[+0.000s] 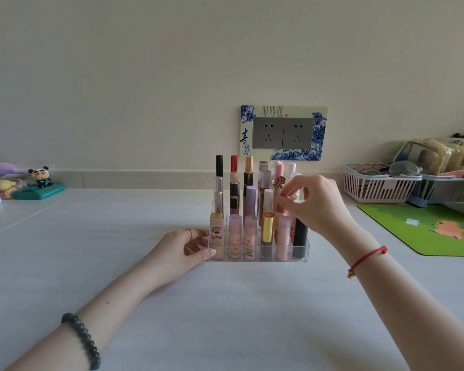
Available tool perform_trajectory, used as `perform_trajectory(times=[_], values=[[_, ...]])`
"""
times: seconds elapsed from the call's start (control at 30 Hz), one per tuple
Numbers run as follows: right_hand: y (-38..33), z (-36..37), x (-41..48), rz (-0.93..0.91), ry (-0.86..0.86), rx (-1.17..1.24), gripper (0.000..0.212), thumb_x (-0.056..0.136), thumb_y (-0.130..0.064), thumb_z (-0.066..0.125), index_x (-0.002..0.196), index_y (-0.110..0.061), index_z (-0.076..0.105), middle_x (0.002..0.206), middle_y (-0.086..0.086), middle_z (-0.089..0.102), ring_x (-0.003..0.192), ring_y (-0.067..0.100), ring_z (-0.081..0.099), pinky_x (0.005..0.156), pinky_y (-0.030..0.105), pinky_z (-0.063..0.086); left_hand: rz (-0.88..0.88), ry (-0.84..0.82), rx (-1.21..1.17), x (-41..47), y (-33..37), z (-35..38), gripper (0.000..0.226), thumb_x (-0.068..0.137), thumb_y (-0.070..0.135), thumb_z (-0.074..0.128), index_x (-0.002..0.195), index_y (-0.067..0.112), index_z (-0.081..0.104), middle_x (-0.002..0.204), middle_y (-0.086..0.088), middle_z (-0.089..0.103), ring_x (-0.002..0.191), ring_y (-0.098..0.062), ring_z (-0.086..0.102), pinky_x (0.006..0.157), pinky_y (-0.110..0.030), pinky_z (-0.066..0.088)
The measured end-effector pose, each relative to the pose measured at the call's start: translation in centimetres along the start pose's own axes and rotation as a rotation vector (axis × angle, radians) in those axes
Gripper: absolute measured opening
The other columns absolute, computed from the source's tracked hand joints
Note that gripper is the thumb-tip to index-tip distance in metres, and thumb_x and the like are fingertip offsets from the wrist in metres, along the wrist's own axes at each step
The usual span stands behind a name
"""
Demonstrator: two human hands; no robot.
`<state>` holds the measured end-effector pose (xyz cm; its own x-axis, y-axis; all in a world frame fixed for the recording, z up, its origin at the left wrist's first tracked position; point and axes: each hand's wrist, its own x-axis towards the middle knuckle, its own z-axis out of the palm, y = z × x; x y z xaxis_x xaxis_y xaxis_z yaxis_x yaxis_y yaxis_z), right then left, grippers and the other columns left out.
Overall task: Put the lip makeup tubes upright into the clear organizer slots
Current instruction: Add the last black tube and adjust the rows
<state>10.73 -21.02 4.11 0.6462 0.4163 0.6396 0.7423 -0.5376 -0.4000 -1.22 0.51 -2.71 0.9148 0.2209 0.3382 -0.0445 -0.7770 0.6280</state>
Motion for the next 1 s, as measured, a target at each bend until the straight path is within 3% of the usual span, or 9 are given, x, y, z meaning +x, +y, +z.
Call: perform_trajectory(times=[0.27, 0.7, 0.87, 1.0], values=[[0.01, 0.31, -0.05, 0.042, 0.026, 0.085, 0.002, 0.073, -0.016, 0.070, 0.074, -0.013, 0.070, 0.070, -0.005, 0.066, 0.064, 0.003, 0.059, 0.058, 0.007, 0.037, -0.014, 0.001, -0.016, 0.02, -0.02, 0.08, 0.033, 0.082, 0.026, 0.065, 0.113, 0.016, 0.061, 0.084, 0.007, 0.066, 0.078, -0.013, 0.060, 0.066, -0.007, 0.042], [0.15, 0.72, -0.09, 0.071, 0.048, 0.116, 0.004, 0.073, -0.017, 0.070, 0.075, -0.014, 0.069, 0.069, -0.004, 0.068, 0.065, 0.003, 0.061, 0.058, 0.009, 0.038, 0.012, 0.013, -0.011, 0.10, -0.10, 0.14, 0.036, 0.082, 0.023, 0.065, 0.116, 0.013, 0.060, 0.094, -0.002, 0.069, 0.077, -0.011, 0.060, 0.065, -0.006, 0.041], [0.07, 0.72, -0.13, 0.073, 0.032, 0.100, 0.006, 0.074, -0.018, 0.070, 0.079, -0.015, 0.069, 0.072, -0.004, 0.068, 0.058, -0.002, 0.054, 0.049, 0.003, 0.037, 0.005, 0.013, -0.015, 0.14, -0.24, 0.19, 0.038, 0.082, 0.024, 0.066, 0.117, 0.012, 0.059, 0.097, -0.003, 0.070, 0.085, -0.016, 0.063, 0.067, -0.006, 0.041], [0.02, 0.65, -0.12, 0.069, 0.029, 0.105, 0.008, 0.075, -0.018, 0.070, 0.081, -0.014, 0.068, 0.074, -0.003, 0.068, 0.056, -0.003, 0.051, 0.053, -0.003, 0.036, 0.007, 0.007, -0.014, 0.13, -0.25, 0.17, 0.038, 0.081, 0.025, 0.066, 0.117, 0.013, 0.059, 0.097, -0.003, 0.070, 0.084, -0.016, 0.063, 0.067, -0.007, 0.042]])
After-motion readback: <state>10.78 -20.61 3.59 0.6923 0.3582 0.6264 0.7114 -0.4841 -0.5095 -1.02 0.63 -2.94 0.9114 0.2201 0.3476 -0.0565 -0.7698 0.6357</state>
